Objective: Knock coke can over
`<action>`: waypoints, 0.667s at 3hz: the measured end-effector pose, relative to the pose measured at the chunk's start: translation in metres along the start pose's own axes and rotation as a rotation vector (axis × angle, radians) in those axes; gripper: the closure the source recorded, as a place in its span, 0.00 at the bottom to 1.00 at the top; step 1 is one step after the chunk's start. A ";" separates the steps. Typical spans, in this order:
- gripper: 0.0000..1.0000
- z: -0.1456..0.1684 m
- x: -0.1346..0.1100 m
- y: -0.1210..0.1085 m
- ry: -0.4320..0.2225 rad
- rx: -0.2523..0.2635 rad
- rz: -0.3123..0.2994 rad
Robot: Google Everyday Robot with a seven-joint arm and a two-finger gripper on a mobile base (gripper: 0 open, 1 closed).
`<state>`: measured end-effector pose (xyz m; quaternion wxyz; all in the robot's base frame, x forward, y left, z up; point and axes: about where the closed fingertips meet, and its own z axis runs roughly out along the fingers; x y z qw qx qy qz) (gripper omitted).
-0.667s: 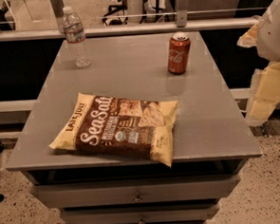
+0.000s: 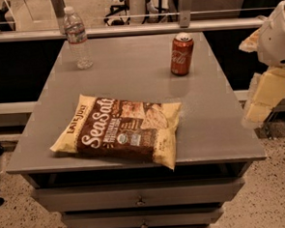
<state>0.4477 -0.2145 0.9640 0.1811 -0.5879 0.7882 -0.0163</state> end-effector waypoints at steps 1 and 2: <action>0.00 0.030 -0.002 -0.028 -0.086 0.003 0.060; 0.00 0.061 -0.014 -0.072 -0.181 0.033 0.111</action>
Offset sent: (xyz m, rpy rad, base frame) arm 0.1595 0.0036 -0.0510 0.3184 -0.1383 -0.1162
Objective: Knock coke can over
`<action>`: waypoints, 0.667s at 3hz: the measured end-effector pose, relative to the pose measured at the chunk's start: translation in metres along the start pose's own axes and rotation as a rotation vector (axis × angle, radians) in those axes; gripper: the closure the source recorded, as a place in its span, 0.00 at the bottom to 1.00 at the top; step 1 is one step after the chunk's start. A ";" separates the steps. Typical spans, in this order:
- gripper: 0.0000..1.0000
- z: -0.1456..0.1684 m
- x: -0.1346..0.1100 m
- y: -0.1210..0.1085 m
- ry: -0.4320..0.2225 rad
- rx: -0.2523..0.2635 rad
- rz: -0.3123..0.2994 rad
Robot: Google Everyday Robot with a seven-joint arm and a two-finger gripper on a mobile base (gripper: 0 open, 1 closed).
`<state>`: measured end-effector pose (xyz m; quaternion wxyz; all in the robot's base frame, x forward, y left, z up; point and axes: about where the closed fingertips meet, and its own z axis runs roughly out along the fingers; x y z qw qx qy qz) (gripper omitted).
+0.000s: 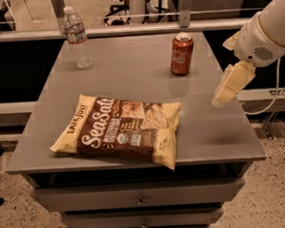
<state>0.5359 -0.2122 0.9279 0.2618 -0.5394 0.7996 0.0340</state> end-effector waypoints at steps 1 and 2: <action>0.00 0.035 -0.024 -0.037 -0.102 0.037 0.027; 0.00 0.067 -0.053 -0.068 -0.193 0.070 0.040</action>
Offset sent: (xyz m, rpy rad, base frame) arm 0.1589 0.0623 -0.0243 0.2583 -0.2078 -0.0352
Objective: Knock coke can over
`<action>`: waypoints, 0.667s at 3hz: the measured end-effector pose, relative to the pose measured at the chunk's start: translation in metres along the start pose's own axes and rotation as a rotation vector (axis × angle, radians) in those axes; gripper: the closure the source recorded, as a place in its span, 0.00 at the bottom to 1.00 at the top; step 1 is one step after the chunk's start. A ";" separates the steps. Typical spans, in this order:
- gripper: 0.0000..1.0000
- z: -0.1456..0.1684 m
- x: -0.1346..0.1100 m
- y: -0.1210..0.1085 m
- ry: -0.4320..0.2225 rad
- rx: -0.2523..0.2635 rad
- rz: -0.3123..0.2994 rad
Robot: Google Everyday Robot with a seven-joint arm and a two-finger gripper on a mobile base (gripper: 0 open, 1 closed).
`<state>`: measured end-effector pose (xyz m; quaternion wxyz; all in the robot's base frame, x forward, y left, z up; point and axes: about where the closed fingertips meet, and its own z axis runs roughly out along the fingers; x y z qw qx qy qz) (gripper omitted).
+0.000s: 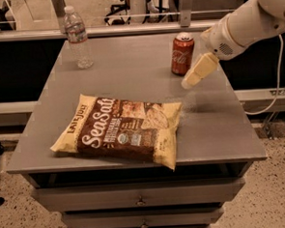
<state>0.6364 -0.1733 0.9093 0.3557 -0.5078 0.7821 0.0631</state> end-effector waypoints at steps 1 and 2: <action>0.00 0.035 -0.020 -0.018 -0.079 0.012 0.023; 0.00 0.066 -0.040 -0.029 -0.165 0.007 0.072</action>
Offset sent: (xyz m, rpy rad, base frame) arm 0.0905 0.0576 -0.0196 0.2364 -0.0712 -0.0336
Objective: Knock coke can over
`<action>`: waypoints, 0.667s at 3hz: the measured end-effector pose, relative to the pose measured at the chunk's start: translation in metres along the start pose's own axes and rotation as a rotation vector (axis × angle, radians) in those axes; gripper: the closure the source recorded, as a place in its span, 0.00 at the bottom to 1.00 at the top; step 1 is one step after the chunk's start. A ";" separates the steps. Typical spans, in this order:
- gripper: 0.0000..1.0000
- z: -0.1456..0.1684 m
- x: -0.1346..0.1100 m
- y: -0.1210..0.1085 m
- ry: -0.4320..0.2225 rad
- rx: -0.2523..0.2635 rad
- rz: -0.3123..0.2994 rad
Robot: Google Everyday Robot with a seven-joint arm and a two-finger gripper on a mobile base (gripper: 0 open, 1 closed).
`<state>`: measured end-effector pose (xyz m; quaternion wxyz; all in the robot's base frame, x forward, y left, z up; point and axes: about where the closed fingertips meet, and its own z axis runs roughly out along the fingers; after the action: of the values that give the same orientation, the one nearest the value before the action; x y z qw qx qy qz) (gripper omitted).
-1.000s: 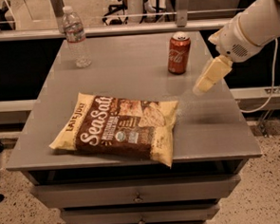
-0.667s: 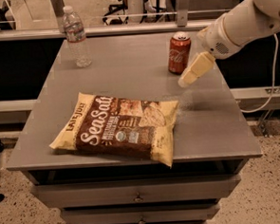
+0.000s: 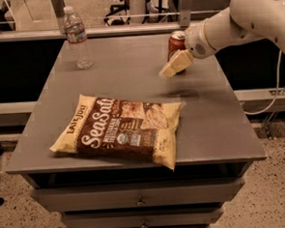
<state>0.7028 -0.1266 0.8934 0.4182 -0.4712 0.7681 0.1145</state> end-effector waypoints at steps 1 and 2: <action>0.00 0.012 -0.013 0.002 -0.054 -0.017 0.029; 0.00 0.005 -0.052 0.013 -0.144 -0.049 0.028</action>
Offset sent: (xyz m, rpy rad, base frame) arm 0.0011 0.0584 0.0531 0.2022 -0.0562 0.0744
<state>0.7054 -0.0842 0.9262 0.4591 -0.4611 0.7395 0.1726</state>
